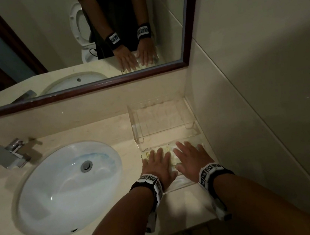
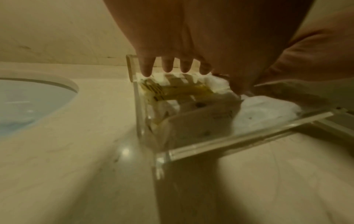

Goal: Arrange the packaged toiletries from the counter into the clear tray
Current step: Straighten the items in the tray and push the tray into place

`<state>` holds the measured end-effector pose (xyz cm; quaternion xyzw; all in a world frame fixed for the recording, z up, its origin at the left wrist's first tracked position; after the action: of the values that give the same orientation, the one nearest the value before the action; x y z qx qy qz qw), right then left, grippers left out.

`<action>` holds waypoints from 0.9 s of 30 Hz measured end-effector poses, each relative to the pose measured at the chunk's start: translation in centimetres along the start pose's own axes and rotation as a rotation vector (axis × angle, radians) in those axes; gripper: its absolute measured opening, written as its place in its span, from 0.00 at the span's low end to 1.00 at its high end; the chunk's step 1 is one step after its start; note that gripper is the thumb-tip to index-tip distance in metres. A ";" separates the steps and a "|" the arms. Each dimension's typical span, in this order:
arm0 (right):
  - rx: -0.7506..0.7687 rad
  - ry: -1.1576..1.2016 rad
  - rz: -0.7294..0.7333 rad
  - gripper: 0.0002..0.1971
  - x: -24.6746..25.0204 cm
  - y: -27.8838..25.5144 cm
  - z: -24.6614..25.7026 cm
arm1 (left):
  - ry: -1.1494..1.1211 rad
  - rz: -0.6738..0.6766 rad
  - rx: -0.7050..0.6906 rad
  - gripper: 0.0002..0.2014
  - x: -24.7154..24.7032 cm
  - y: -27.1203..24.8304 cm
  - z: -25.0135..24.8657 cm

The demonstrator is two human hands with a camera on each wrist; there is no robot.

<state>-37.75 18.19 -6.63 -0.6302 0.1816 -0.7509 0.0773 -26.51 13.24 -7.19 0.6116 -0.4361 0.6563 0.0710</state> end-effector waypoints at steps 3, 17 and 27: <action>-0.021 0.024 -0.012 0.33 -0.9 0.4 0.0 | -0.023 -0.048 -0.019 0.36 -0.9 0.9 -0.8; -0.069 0.079 -0.105 0.34 -3.5 1.5 -0.7 | 0.064 -0.065 -0.038 0.35 -3.9 2.2 -0.5; -0.097 0.069 -0.090 0.33 -2.7 1.5 -1.3 | -0.001 -0.124 -0.022 0.33 -2.3 1.6 0.2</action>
<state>-38.70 18.00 -9.81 -0.6143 0.1918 -0.7654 0.0067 -26.83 13.17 -9.98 0.6369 -0.4046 0.6456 0.1181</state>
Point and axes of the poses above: each hand's wrist, its own y-axis towards the middle knuckle, its own x-axis out of the back of the hand, z = x × y, the point moved 9 cm from there along y, towards the middle knuckle
